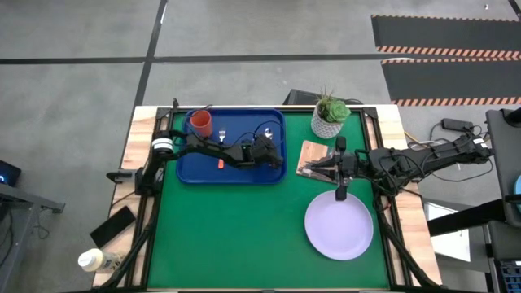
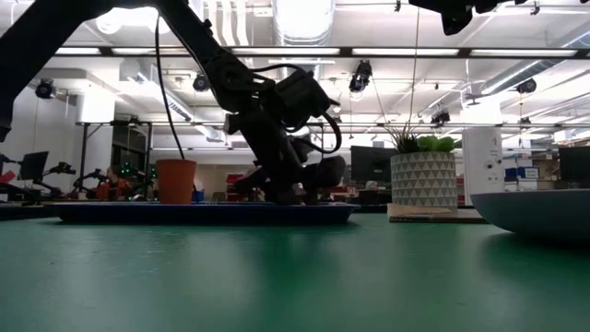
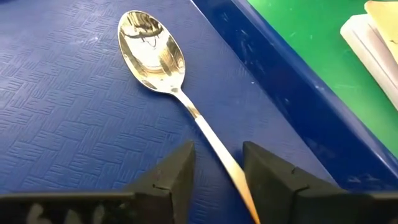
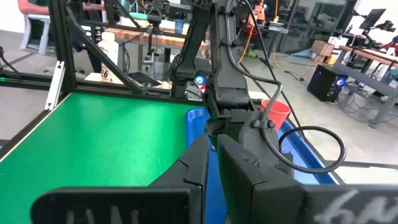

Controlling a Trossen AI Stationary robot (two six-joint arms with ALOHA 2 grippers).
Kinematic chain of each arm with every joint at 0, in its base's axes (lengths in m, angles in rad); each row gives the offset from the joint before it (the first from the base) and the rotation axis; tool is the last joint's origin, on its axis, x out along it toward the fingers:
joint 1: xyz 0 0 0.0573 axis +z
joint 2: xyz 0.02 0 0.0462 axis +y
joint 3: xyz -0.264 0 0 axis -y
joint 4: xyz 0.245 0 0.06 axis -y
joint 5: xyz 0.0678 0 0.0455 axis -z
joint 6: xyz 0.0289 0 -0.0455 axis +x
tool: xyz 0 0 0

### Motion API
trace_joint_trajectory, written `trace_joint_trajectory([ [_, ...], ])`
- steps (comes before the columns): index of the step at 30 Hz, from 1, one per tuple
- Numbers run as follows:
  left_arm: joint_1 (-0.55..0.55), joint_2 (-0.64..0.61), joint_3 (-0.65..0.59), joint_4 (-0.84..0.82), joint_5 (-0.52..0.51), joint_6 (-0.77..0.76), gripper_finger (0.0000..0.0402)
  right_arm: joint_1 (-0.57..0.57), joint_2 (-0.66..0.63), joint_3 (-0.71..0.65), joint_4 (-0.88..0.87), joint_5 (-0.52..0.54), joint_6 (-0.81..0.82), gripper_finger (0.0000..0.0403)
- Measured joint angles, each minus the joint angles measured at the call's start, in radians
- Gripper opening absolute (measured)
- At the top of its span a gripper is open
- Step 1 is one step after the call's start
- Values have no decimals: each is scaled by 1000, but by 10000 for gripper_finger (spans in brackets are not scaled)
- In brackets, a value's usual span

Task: Pick and place plate/cup/fork/spoon on tray
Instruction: Put the orange spoon on the blue tray to the right side of the orange fork

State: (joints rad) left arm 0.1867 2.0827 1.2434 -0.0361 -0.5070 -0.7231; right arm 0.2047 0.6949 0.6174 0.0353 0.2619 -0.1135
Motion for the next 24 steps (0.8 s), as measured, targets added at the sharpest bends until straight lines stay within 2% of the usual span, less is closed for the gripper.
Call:
trace_joint_trajectory([
  [6,1,-2,-1,-10,-3,0,74,0,0,0,0,0,1,28],
  [11,1,-4,0,-13,-2,-2,47,0,0,0,0,0,1,28],
  [19,2,-18,-1,-9,13,-4,43,0,0,0,0,0,1,28],
  [24,0,-21,9,-1,58,-6,43,0,0,0,0,0,1,28],
])
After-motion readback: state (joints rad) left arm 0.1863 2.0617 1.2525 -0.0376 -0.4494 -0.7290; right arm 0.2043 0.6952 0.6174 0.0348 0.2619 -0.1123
